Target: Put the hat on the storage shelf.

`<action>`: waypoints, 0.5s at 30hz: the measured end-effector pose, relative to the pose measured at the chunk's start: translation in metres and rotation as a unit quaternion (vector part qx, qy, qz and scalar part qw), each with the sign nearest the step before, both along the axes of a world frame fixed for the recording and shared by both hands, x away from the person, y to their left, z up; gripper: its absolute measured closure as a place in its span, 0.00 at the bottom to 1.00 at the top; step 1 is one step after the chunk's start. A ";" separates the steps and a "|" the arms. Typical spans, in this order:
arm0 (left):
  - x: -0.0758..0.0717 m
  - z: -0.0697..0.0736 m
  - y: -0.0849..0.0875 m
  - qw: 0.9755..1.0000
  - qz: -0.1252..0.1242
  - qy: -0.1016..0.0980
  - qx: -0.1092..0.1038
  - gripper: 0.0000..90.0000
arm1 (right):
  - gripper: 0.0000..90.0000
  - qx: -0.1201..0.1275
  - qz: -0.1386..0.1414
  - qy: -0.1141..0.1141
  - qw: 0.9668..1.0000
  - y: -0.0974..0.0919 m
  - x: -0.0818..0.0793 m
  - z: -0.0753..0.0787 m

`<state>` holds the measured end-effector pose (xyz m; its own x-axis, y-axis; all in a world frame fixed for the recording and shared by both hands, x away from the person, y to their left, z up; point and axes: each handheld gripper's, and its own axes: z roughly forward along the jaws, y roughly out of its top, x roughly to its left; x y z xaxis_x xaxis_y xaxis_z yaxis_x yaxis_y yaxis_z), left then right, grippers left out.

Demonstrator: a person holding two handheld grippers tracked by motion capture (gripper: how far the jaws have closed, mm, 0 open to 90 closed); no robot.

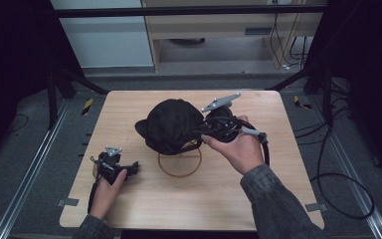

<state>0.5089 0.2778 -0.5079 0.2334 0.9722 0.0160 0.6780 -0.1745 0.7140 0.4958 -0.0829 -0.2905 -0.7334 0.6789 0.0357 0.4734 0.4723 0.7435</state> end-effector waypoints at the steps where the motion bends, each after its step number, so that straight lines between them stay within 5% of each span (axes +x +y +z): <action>1: 0.000 0.000 0.000 1.000 0.000 0.000 0.000 0.00 | 0.77 -0.001 0.000 -0.001 1.000 -0.001 0.000 0.000; 15: 0.000 0.000 0.000 1.000 0.000 0.000 0.000 0.00 | 0.77 0.001 -0.006 -0.003 1.000 -0.013 -0.006 0.004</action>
<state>0.5089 0.2778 -0.5079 0.2332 0.9723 0.0162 0.6777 -0.1744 0.7144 0.4901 -0.0962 -0.2865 -0.7252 0.6877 0.0328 0.4742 0.4644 0.7480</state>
